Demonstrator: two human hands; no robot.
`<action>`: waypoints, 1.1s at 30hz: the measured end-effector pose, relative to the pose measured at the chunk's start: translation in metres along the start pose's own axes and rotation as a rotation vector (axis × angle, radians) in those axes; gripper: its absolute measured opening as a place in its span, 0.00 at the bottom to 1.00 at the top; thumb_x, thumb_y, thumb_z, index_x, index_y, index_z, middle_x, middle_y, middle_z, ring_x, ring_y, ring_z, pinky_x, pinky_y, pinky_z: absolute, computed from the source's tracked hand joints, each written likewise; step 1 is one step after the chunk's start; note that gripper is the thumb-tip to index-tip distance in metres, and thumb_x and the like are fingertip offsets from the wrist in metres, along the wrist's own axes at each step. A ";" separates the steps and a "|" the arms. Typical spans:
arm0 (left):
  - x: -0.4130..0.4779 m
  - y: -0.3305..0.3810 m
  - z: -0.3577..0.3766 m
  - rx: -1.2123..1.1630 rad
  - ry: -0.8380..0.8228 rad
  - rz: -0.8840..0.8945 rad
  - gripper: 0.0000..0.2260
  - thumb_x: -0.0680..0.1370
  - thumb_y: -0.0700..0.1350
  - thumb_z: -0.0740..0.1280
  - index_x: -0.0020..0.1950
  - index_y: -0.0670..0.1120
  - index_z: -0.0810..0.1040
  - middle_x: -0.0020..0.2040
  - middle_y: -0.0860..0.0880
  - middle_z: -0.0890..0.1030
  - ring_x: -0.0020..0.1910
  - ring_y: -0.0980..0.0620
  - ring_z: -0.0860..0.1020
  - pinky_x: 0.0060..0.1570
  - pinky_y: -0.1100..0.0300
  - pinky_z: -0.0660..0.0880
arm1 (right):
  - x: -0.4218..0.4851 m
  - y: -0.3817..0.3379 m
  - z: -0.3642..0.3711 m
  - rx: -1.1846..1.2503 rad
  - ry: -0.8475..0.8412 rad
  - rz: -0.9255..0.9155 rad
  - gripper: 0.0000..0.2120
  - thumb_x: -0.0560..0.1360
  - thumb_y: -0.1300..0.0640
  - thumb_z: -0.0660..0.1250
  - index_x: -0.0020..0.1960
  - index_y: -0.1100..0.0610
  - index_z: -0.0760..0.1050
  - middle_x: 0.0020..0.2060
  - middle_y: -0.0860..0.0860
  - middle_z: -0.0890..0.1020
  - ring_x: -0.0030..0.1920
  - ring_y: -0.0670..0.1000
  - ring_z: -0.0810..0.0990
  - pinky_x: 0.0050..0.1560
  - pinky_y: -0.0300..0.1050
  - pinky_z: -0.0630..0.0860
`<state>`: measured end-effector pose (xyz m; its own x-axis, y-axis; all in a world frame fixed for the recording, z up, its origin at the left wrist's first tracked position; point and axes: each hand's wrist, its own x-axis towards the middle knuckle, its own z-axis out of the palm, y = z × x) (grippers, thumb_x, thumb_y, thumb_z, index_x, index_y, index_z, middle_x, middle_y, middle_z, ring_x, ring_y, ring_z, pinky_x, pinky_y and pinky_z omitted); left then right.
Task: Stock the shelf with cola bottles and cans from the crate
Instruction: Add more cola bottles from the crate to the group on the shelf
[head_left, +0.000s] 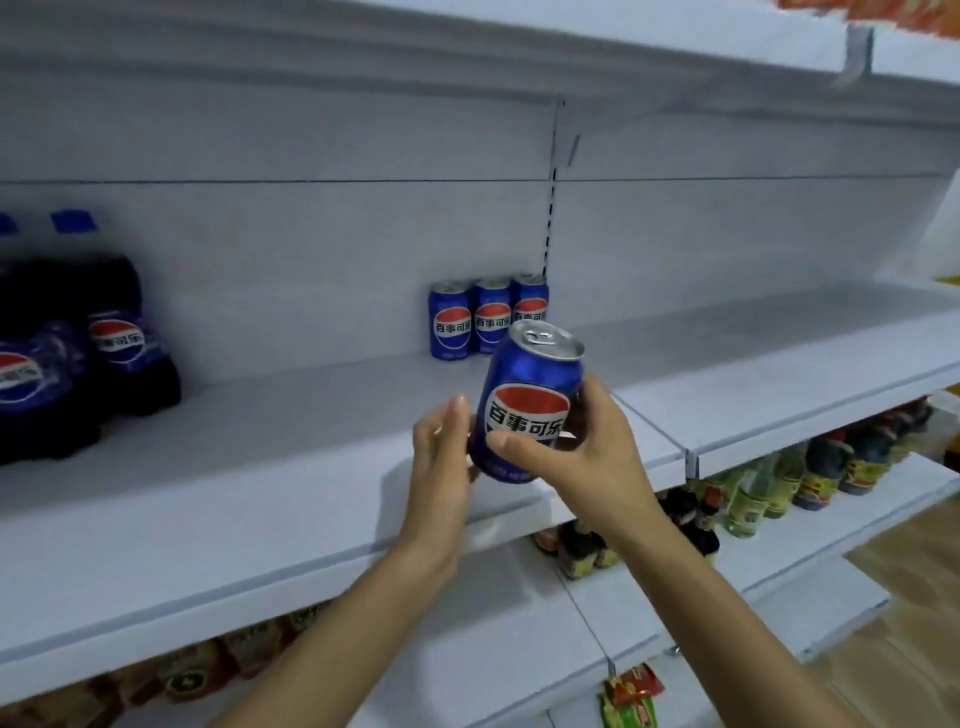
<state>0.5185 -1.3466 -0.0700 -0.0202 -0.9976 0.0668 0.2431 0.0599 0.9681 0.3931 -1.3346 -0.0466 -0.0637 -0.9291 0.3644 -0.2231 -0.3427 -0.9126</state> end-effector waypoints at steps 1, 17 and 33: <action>0.015 0.003 -0.002 0.072 0.051 0.056 0.29 0.70 0.65 0.58 0.67 0.52 0.67 0.62 0.50 0.77 0.58 0.57 0.77 0.51 0.65 0.74 | 0.019 0.006 -0.003 -0.027 -0.040 0.008 0.28 0.64 0.54 0.80 0.60 0.48 0.71 0.51 0.44 0.82 0.49 0.39 0.81 0.46 0.35 0.79; 0.199 -0.025 0.000 0.510 0.285 0.056 0.22 0.68 0.47 0.78 0.57 0.50 0.73 0.50 0.52 0.80 0.48 0.54 0.80 0.51 0.58 0.77 | 0.210 0.119 0.038 -0.073 -0.307 -0.048 0.27 0.67 0.63 0.76 0.63 0.52 0.72 0.54 0.46 0.79 0.53 0.44 0.77 0.57 0.40 0.77; 0.229 -0.037 -0.001 0.561 0.359 0.035 0.24 0.71 0.46 0.75 0.63 0.46 0.70 0.53 0.50 0.78 0.53 0.50 0.78 0.57 0.54 0.75 | 0.238 0.144 0.046 -0.169 -0.329 -0.067 0.32 0.66 0.57 0.77 0.66 0.57 0.68 0.62 0.53 0.78 0.61 0.55 0.77 0.60 0.49 0.75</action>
<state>0.5057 -1.5776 -0.0909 0.3264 -0.9389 0.1094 -0.3052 0.0048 0.9523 0.3904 -1.6118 -0.1002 0.2667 -0.9098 0.3180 -0.3753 -0.4020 -0.8352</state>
